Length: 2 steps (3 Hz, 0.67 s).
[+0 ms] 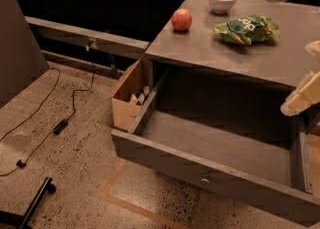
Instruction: Place green rice chip bag into top drawer
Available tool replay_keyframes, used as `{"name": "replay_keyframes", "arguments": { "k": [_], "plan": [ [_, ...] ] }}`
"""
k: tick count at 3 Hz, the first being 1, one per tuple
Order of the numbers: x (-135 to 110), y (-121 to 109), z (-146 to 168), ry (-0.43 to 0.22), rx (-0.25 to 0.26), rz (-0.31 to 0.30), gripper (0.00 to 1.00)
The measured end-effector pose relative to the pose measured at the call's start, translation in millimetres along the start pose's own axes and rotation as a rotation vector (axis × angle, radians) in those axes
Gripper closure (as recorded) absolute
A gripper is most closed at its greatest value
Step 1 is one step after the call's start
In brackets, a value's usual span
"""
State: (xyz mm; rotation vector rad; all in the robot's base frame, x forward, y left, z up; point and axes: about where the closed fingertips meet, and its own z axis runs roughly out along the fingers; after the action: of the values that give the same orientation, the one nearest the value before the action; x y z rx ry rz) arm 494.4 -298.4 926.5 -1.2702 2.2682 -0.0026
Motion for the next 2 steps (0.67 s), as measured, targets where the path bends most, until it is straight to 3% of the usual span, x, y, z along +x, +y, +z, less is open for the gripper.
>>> {"name": "replay_keyframes", "arguments": {
  "k": [1,2],
  "plan": [
    [6.5,-48.7,12.8,-0.218,0.085,0.123,0.0],
    [-0.3,-92.5,10.7,-0.388,0.189,0.215,0.0]
  ]
}}
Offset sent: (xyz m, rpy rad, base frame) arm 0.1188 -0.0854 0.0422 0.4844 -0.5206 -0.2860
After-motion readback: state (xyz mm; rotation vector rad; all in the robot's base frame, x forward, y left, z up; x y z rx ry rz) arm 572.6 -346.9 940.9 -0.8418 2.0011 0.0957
